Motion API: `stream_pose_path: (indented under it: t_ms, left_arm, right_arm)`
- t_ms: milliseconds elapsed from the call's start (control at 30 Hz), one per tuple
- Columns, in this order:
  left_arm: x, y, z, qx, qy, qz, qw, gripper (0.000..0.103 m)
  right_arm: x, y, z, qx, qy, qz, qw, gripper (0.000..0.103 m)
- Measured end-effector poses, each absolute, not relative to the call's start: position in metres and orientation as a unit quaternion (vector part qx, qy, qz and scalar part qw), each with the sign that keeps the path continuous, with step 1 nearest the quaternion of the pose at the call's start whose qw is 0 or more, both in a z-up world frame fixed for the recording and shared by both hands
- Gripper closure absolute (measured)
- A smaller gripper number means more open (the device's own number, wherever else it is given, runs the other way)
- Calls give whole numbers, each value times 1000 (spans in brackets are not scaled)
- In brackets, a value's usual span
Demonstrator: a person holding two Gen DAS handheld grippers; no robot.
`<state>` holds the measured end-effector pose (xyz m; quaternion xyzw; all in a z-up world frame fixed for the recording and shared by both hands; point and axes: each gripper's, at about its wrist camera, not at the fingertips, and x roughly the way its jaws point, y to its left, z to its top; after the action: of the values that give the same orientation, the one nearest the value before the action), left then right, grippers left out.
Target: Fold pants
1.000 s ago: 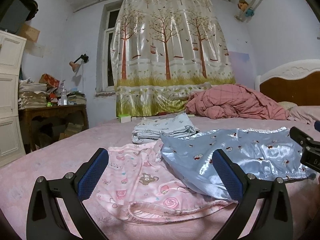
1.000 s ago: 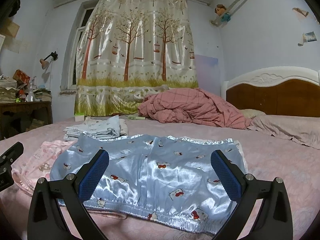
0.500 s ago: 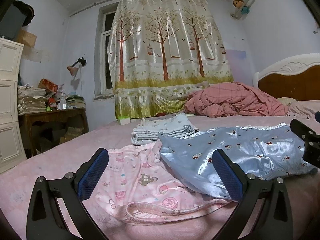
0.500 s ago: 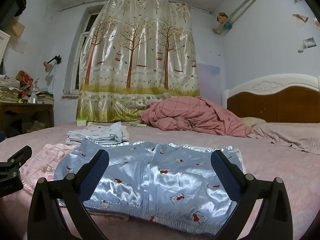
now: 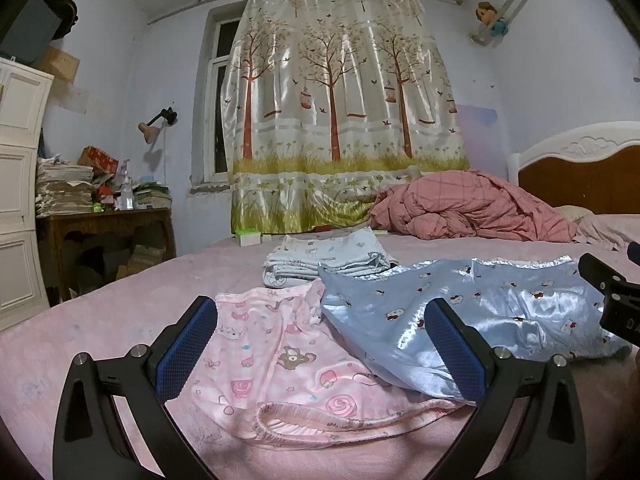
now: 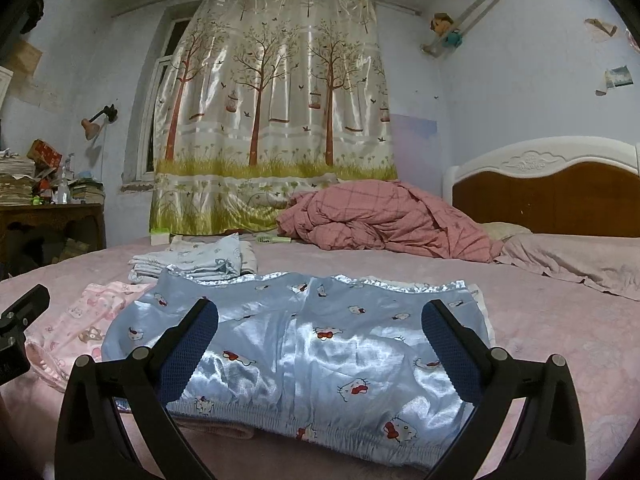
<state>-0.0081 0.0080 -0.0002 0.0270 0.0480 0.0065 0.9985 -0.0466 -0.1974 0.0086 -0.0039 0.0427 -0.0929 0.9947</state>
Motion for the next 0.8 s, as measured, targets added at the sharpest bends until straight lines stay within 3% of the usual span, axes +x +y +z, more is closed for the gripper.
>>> stream_pose_path:
  t_ms: [800]
  left_arm:
    - [-15,9,1,39,32,17,999,0]
  right_arm:
    - [-43,-200,4,4,47,-92,995,0]
